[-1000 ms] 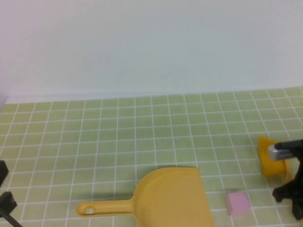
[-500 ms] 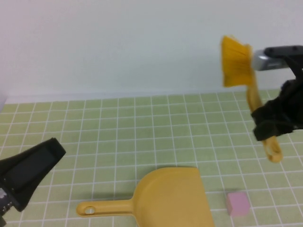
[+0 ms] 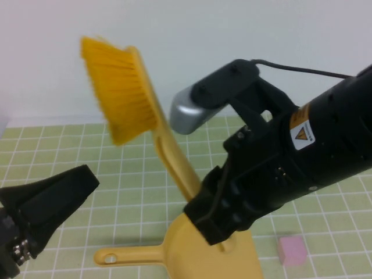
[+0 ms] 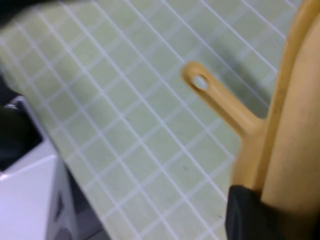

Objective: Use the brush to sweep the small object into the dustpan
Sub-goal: Hand over the broom

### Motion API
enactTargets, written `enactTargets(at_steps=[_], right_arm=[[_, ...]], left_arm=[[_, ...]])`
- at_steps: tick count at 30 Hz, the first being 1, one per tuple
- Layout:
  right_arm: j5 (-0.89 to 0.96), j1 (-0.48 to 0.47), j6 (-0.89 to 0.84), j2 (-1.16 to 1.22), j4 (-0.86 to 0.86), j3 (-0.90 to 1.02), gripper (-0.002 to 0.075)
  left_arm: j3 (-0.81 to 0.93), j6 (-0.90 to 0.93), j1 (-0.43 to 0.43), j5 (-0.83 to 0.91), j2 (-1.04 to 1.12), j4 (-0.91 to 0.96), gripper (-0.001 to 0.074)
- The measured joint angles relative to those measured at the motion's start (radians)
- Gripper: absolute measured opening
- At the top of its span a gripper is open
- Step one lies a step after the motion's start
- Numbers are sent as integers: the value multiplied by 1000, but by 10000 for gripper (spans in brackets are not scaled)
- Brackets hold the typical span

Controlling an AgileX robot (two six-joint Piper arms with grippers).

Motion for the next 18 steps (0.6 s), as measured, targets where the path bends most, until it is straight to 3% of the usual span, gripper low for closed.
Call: enactTargets(at_steps=[18], right_arm=[[-11, 145, 42, 108, 3, -39, 188]], left_arm=[[0, 93, 0, 34, 60, -45, 494]])
